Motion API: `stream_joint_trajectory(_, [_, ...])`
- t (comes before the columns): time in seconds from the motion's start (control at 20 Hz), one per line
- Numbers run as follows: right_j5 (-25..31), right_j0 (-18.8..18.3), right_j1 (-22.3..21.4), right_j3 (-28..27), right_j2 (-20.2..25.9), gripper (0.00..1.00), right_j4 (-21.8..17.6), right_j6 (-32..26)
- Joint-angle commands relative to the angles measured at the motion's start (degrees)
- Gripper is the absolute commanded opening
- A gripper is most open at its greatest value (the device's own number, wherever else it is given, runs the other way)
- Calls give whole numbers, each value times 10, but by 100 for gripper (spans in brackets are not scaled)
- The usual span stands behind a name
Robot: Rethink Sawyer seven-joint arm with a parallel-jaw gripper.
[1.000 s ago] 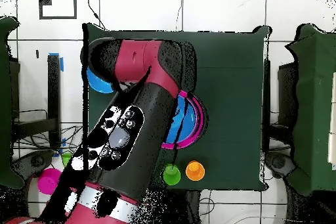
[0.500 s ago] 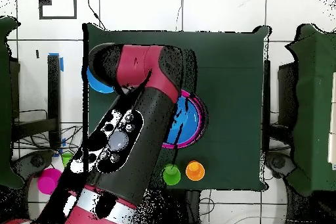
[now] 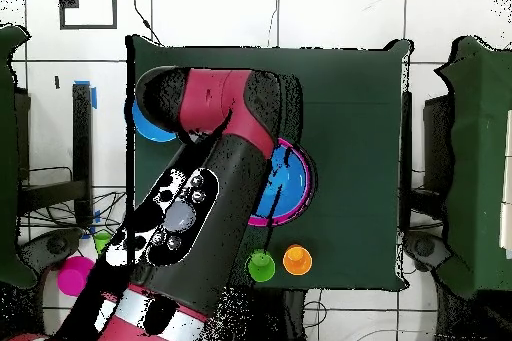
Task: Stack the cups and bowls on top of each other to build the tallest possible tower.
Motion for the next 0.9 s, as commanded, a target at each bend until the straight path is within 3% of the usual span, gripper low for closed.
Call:
stream_joint_trajectory(0.05, [-13, 5, 15, 32, 38, 0, 2, 93])
stream_joint_trajectory(0.9, [2, 4, 18, 20, 44, 0, 11, 97])
